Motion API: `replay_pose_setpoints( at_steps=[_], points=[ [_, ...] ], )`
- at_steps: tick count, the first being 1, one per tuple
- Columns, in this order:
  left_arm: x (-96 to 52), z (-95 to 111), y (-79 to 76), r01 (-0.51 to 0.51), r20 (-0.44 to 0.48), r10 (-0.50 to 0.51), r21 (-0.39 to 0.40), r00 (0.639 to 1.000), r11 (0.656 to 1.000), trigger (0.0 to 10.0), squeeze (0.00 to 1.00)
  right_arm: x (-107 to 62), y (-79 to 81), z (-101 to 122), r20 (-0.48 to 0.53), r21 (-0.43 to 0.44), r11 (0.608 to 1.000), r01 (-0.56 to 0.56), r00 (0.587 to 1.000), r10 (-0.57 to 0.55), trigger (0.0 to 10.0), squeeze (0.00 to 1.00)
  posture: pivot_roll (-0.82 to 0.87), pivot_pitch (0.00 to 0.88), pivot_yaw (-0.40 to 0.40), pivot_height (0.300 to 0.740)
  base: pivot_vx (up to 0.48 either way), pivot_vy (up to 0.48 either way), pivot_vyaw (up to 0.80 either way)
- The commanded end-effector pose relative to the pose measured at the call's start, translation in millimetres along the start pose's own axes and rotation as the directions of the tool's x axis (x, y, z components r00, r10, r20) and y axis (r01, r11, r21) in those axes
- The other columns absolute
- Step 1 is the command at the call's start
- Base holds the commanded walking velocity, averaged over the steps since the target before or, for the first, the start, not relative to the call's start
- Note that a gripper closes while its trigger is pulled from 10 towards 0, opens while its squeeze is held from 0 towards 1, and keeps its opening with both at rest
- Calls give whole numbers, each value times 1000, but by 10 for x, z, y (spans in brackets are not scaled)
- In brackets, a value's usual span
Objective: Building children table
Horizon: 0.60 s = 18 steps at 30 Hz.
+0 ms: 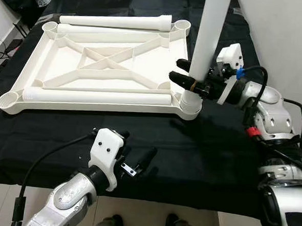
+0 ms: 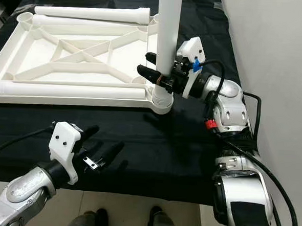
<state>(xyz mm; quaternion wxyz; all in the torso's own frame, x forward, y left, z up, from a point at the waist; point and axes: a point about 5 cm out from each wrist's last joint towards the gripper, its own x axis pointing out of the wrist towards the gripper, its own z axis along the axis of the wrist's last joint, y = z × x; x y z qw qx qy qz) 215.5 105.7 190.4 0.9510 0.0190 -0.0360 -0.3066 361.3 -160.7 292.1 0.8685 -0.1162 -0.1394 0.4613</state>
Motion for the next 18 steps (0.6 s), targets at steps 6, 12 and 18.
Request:
replay_pose_setpoints(
  at_steps=[6,12,18],
  points=[
    [-11,-59,8,-3,-22,3,-8,1000,1000,10000,0,15,85,-223,-59,61,996,69,996,-66,10000,0,76,326,27,740,0,0,0],
    [-10,-64,5,-2,-21,2,-6,1000,1000,10000,0,0,133,-236,-60,54,993,106,993,-103,10000,0,73,318,28,740,0,0,0],
    [-11,-69,-1,2,-21,-2,-5,1000,1000,10000,0,-20,199,-257,-79,31,990,138,988,-135,10000,0,71,314,30,740,0,0,0]
  ],
)
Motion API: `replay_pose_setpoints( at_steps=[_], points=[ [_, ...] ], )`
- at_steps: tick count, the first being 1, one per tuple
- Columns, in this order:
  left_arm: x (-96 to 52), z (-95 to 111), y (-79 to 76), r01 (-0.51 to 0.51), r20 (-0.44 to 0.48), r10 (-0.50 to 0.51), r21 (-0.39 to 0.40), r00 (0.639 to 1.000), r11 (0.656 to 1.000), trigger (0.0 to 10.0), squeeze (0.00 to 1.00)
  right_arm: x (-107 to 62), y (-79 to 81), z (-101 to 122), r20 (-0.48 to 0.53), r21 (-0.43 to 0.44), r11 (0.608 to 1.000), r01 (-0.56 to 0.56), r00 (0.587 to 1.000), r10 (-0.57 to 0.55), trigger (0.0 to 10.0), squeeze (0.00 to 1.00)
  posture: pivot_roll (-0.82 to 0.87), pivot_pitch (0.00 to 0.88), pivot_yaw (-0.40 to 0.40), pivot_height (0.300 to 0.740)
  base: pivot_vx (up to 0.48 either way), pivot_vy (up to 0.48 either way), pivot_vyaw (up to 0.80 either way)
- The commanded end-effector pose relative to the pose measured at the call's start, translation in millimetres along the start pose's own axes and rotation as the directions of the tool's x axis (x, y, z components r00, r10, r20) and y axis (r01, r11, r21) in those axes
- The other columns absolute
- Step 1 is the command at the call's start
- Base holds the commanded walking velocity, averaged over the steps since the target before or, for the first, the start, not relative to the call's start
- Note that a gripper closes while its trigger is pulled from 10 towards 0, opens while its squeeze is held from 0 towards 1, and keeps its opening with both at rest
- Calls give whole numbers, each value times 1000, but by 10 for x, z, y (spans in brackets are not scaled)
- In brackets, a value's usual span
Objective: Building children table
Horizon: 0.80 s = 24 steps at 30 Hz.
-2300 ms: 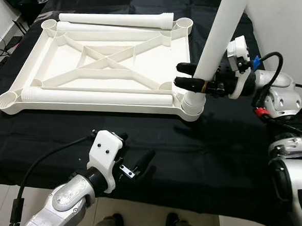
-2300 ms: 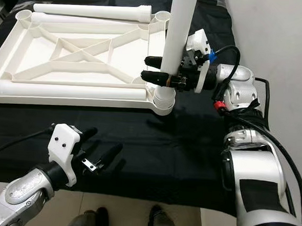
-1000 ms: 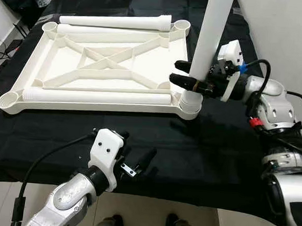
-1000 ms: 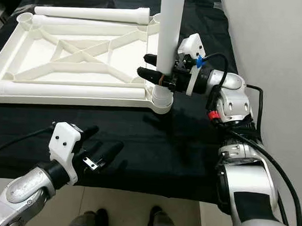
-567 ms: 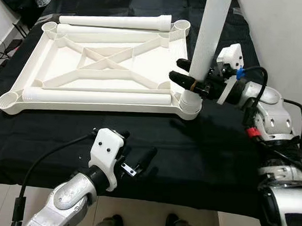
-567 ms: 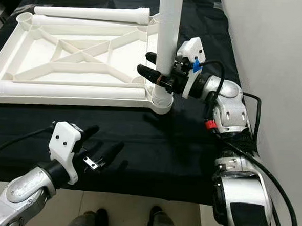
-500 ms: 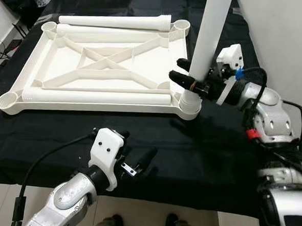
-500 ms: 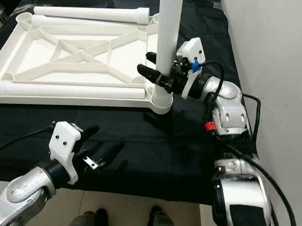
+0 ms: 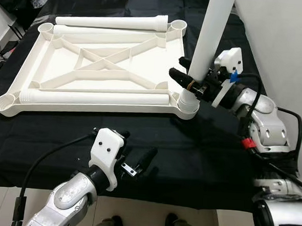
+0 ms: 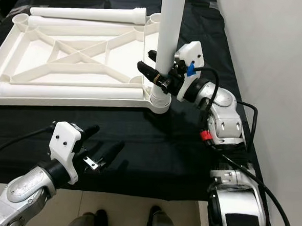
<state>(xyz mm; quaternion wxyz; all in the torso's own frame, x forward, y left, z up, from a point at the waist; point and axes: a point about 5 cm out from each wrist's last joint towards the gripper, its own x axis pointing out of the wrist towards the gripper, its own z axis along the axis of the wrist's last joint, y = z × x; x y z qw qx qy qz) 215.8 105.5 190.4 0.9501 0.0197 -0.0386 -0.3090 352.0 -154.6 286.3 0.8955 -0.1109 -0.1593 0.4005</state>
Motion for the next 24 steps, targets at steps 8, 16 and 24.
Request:
replay_pose_setpoints(
  at_steps=[8,16,24],
  points=[
    [-17,-69,-1,-1,-24,1,-7,1000,1000,10000,0,-19,123,-258,-134,24,999,35,990,-31,10000,0,69,309,28,740,0,0,0],
    [-10,-66,0,-3,-22,3,-6,1000,1000,10000,0,1,170,-259,-163,22,998,65,985,-60,10000,0,67,314,26,740,0,0,0],
    [-9,-65,1,-4,-20,3,-7,1000,1000,10000,0,2,190,-263,-180,26,994,103,979,-97,10000,0,65,316,25,740,0,0,0]
  ],
)
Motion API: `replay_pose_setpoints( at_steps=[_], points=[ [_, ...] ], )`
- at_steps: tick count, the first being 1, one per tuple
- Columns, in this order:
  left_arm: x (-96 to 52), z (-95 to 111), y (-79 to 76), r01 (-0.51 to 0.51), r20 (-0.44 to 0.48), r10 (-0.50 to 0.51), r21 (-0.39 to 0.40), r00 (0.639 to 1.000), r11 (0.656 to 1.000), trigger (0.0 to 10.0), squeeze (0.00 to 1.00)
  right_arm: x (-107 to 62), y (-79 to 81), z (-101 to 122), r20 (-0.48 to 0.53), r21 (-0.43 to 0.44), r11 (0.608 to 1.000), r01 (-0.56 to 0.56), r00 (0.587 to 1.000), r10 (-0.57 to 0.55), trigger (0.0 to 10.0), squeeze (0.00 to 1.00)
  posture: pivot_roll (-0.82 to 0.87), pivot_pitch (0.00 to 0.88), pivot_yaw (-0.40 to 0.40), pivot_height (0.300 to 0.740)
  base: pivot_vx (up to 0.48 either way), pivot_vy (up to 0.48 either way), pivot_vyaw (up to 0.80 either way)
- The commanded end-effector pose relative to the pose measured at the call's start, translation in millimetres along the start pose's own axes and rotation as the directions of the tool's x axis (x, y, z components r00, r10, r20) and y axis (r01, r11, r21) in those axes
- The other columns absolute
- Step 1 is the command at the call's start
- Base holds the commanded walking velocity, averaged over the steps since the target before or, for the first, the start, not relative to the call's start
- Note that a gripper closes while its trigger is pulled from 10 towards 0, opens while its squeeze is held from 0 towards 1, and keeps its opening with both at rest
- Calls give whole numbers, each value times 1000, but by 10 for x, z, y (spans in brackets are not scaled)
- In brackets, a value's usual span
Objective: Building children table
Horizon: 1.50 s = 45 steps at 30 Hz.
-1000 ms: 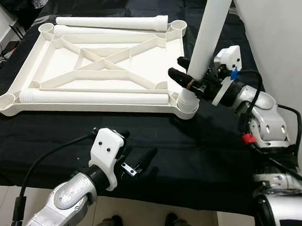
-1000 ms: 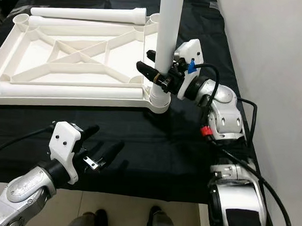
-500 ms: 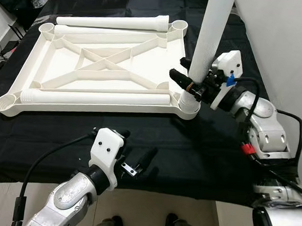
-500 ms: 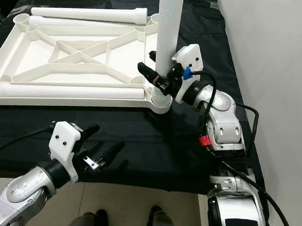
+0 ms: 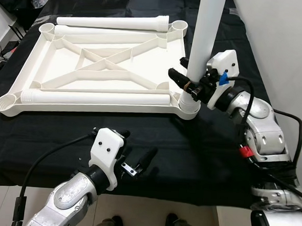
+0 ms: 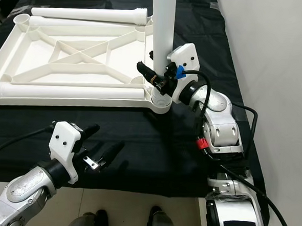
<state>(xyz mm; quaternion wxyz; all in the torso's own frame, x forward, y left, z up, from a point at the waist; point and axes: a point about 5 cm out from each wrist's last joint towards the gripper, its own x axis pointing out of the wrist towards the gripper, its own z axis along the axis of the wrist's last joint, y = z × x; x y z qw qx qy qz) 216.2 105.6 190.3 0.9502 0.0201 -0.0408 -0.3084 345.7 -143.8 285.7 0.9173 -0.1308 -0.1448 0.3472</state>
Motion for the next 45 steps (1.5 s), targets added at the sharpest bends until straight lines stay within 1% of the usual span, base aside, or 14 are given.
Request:
replay_pose_setpoints(
  at_steps=[1,6,9,11,12,16,17,25,29,41,43,45],
  points=[
    [-12,-62,-2,-3,-23,2,-9,1000,1000,10000,0,-34,78,-290,-125,68,998,15,992,-6,10000,0,63,318,26,740,0,0,0],
    [-12,-61,0,-3,-23,3,-8,1000,1000,10000,0,-40,73,-293,-129,74,996,45,991,-35,10000,0,65,318,26,740,0,0,0],
    [-13,-59,6,-4,-23,4,-7,1000,1000,10000,0,-52,71,-294,-132,81,991,102,987,-91,10000,0,65,318,28,740,0,0,0],
    [-13,-59,6,-4,-23,4,-7,1000,1000,10000,0,-52,71,-294,-132,81,991,102,987,-91,10000,0,65,318,28,740,0,0,0],
    [-14,-59,10,-4,-23,4,-6,1000,1000,10000,0,-60,90,-296,-134,85,987,137,983,-125,10000,0,63,318,29,740,0,0,0],
    [-14,-60,13,-4,-23,4,-5,1000,1000,10000,0,-63,109,-298,-135,89,984,154,981,-141,10000,0,63,318,28,740,0,0,0],
    [-13,-59,14,-3,-23,3,-5,1000,1000,10000,0,-61,148,-304,-127,94,980,176,978,-164,10000,0,63,319,29,740,0,0,0],
    [-10,-59,17,-3,-22,2,-3,1000,1000,10000,0,-67,216,-351,-139,100,975,198,973,-184,10000,0,65,318,31,740,0,0,0],
    [-5,-62,22,-2,-22,2,-2,1000,1000,10000,0,-73,224,-364,-155,94,967,236,963,-220,10000,0,62,318,30,740,0,0,0],
    [0,-62,20,-2,-19,2,-1,1000,1000,10000,0,-80,269,-377,-203,66,953,297,939,-279,10000,0,59,317,29,740,0,0,0],
    [-2,-65,18,-2,-19,2,-2,1000,1000,10000,0,-93,262,-372,-210,51,940,337,924,-320,10000,0,57,314,28,740,0,0,0],
    [-3,-66,18,-2,-18,2,-2,1000,1000,10000,0,-97,263,-368,-211,48,934,353,918,-336,10000,0,57,314,28,740,0,0,0]
  ],
)
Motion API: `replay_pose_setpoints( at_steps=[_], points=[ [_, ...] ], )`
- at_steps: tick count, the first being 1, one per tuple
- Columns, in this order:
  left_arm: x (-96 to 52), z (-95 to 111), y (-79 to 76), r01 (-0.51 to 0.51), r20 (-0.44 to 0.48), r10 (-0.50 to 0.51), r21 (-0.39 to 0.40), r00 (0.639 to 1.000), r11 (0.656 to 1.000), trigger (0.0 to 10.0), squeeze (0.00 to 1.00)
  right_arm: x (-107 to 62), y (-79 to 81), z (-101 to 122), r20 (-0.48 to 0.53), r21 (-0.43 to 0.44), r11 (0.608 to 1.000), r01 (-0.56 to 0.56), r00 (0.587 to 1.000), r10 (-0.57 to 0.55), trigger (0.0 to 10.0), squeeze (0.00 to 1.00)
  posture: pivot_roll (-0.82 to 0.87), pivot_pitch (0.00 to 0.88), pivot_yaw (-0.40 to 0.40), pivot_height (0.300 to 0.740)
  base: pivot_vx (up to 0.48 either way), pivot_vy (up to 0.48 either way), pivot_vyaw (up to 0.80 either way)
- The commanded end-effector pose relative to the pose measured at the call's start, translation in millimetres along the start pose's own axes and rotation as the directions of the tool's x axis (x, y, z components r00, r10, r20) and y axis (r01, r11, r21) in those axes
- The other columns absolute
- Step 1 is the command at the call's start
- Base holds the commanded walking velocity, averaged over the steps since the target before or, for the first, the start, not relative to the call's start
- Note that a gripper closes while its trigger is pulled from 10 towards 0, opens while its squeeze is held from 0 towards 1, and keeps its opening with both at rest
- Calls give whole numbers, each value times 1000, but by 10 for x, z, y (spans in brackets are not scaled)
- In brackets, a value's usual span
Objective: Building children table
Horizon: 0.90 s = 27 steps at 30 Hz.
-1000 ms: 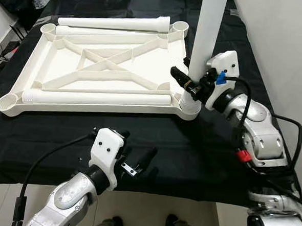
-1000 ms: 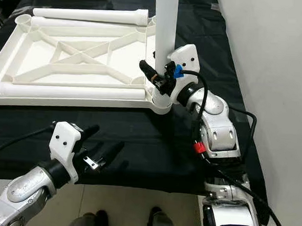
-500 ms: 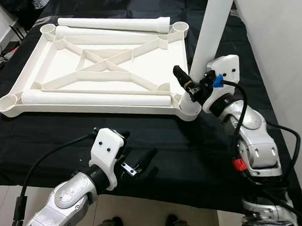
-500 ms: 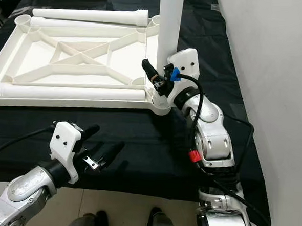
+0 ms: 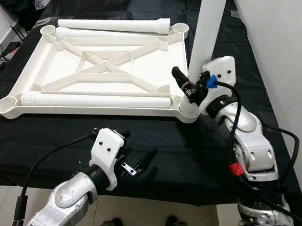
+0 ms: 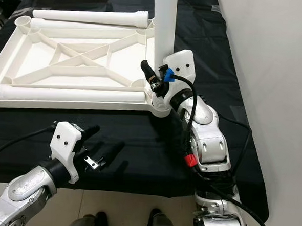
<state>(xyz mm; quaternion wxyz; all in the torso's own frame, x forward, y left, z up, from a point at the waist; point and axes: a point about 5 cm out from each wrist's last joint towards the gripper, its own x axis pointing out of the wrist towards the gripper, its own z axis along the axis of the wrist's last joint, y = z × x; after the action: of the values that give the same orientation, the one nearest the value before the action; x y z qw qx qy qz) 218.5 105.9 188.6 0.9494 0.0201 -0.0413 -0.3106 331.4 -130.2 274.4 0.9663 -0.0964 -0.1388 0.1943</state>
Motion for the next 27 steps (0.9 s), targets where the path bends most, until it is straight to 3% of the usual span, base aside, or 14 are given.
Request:
replay_pose_setpoints(
  at_steps=[1,9,17,27],
  points=[
    [-19,-48,3,-6,-20,6,-2,1000,1000,10000,0,-60,7,-338,-164,21,999,35,986,-31,10000,0,57,314,28,740,0,0,0],
    [-18,-55,-2,-7,-18,7,-4,1000,1000,10000,0,-96,123,-322,-153,34,994,102,984,-95,10000,0,55,305,25,740,0,0,0],
    [-16,-41,19,-17,-7,17,-8,1000,1000,10000,0,-148,389,-339,-152,74,988,132,981,-120,10000,0,56,294,25,740,0,0,0],
    [9,47,97,-40,28,41,-2,999,999,10000,0,-122,418,-293,-161,38,984,176,973,-168,10000,0,55,292,24,740,0,0,0]
  ],
)
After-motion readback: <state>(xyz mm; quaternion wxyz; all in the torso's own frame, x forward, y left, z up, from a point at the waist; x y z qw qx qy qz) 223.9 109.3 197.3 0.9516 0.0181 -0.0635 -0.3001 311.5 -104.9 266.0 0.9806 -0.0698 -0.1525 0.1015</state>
